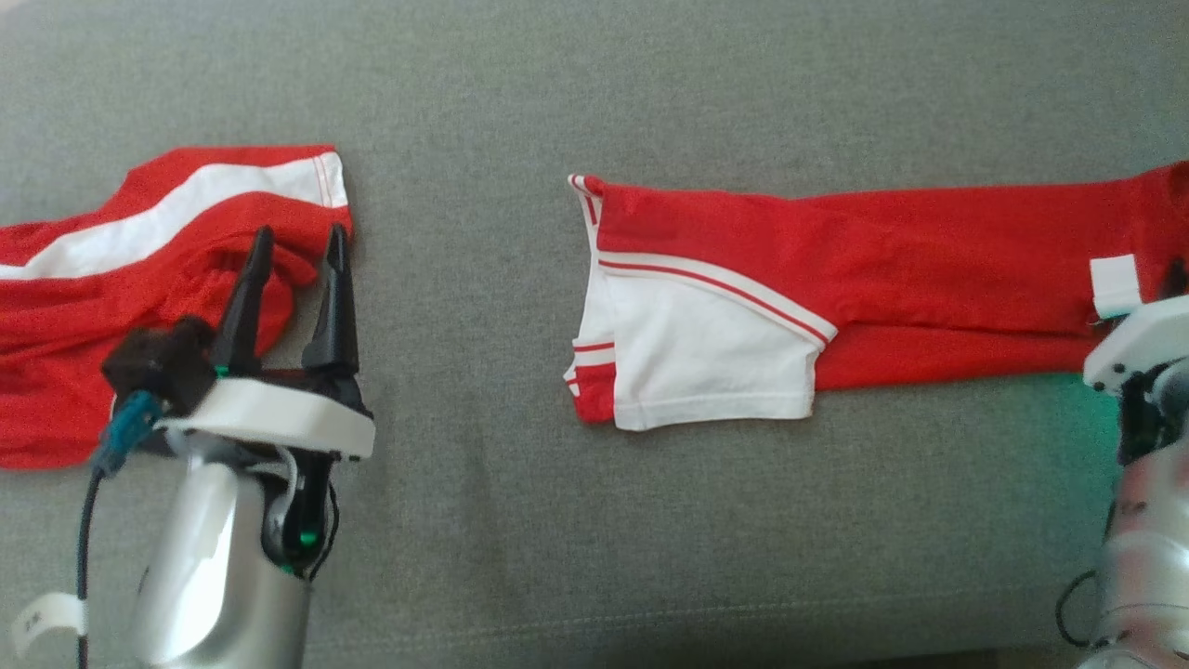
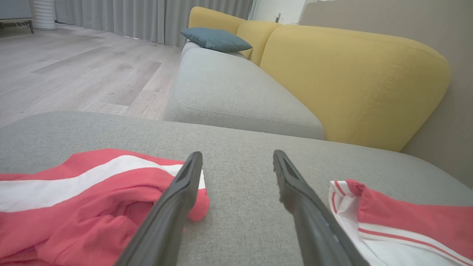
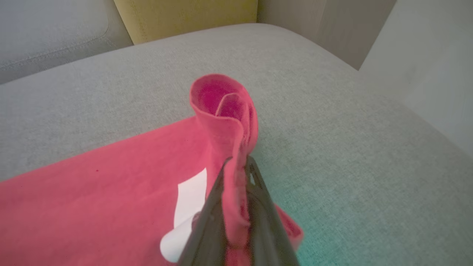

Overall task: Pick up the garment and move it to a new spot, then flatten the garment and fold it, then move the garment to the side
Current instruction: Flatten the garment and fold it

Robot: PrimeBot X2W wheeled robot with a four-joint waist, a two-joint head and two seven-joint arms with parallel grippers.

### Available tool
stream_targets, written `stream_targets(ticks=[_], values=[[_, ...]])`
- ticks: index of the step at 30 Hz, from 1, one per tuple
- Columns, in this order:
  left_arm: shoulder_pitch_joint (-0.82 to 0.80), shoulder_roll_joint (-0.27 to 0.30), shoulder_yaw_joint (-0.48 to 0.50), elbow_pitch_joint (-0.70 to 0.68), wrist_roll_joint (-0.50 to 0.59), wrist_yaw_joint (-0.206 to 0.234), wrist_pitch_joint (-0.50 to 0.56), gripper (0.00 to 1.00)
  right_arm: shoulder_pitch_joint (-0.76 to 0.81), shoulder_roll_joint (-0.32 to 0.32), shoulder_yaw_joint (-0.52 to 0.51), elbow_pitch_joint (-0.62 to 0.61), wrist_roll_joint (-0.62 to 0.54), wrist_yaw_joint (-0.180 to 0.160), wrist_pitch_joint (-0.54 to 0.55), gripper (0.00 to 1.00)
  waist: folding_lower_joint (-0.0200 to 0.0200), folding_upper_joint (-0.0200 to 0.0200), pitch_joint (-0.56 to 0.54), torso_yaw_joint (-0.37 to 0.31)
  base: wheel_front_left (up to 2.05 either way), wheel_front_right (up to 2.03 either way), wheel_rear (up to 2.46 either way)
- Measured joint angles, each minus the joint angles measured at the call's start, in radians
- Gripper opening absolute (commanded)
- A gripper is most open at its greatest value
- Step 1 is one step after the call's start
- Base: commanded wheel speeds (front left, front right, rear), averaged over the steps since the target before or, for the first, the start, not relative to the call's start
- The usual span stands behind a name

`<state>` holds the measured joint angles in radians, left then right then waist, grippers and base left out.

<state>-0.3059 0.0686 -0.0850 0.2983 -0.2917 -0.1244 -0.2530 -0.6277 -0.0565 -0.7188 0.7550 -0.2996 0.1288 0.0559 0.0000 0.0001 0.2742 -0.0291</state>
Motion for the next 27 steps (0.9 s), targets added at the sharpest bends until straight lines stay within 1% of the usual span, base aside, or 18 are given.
stream_targets(ticks=[2, 6, 11, 15, 18, 22, 27], values=[[0.009, -0.005, 0.001, 0.002, 0.000, 0.000, -0.001, 1.00, -0.003, 0.001, 0.017, 0.003, 0.004, 0.000, -0.009, 0.00, 0.0000, 0.0000, -0.015, -0.001, 0.00, 0.00, 0.00], [0.047, -0.010, 0.002, 0.016, 0.000, 0.000, -0.001, 1.00, -0.025, 0.003, 0.104, 0.019, 0.058, 0.000, -0.014, 0.00, 0.0000, 0.0000, -0.054, -0.004, 0.00, 0.00, 0.00], [0.085, -0.015, 0.004, 0.021, 0.000, 0.000, -0.001, 1.00, -0.039, 0.004, 0.297, 0.067, 0.234, 0.000, -0.017, 0.00, 0.0000, 0.0000, -0.116, -0.005, 0.00, 0.00, 0.00], [0.115, -0.022, 0.020, 0.021, -0.006, 0.001, -0.001, 1.00, -0.036, 0.003, 0.473, 0.058, 0.417, 0.000, 0.005, 0.00, 0.0000, 0.0000, -0.164, -0.003, 0.00, 0.00, 0.00], [0.146, -0.022, 0.035, 0.021, -0.019, 0.002, -0.001, 1.00, -0.021, 0.003, 0.605, 0.008, 0.550, 0.000, 0.028, 0.00, 0.0000, 0.0000, -0.194, -0.003, 0.00, 0.00, 0.00], [0.166, -0.023, 0.035, 0.021, -0.019, 0.005, -0.001, 1.00, 0.046, 0.001, 0.772, -0.100, 0.720, 0.000, 0.048, 0.00, 0.0000, 0.0000, -0.219, -0.002, 0.00, 0.00, 0.00], [0.174, -0.025, 0.031, 0.020, -0.038, 0.011, -0.001, 1.00, 0.136, 0.000, 0.944, -0.194, 0.857, 0.000, 0.040, 0.00, 0.0000, 0.0000, -0.229, 0.008, 0.00, 0.00, 0.00]])
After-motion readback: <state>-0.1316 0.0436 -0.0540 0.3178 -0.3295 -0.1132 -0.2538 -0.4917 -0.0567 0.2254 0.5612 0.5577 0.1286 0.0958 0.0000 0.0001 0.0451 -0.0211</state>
